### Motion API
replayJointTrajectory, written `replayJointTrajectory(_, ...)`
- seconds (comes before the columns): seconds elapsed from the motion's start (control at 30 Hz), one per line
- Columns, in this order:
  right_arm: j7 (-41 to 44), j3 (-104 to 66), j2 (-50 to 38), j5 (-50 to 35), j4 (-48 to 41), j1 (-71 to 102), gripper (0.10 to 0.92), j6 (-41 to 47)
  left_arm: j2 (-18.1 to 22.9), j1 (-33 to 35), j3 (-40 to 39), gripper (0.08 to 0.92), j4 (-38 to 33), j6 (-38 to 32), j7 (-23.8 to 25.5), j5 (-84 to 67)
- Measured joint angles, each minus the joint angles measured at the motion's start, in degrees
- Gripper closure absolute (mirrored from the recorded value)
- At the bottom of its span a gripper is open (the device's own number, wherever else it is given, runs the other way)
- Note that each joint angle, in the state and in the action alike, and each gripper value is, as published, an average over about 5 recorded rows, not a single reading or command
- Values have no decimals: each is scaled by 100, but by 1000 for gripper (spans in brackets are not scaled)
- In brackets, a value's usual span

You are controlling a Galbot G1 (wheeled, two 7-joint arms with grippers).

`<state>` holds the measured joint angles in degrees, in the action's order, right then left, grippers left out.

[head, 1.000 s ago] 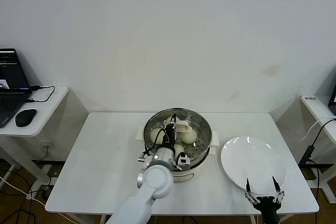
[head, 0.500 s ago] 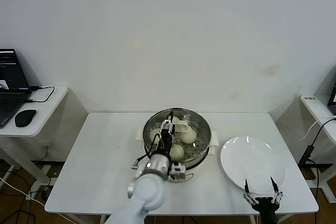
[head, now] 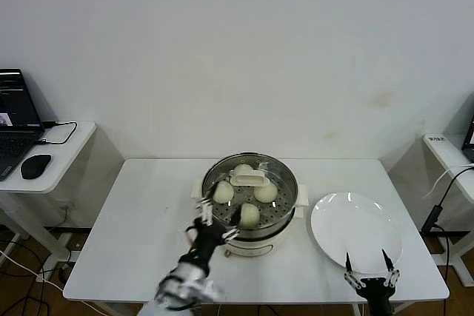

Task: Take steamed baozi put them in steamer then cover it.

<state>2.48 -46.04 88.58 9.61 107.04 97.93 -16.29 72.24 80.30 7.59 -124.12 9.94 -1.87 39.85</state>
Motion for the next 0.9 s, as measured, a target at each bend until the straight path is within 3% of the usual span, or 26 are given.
replayJointTrajectory(0.17, 49, 56, -139, -170, 30, 84, 203, -14, -7, 959, 812, 177, -167, -768, -544, -1824)
replayJointTrajectory(0.43, 246, 189, -508, -638, 203, 342, 203, 61, 68, 2135, 1594, 177, -215, -1365, -1060, -3674)
replayJointTrajectory(0.9, 525, 544, -858, -1068, 540, 761, 203, 199, 223, 2915, 2095, 177, 213, -2027, -959, -4907)
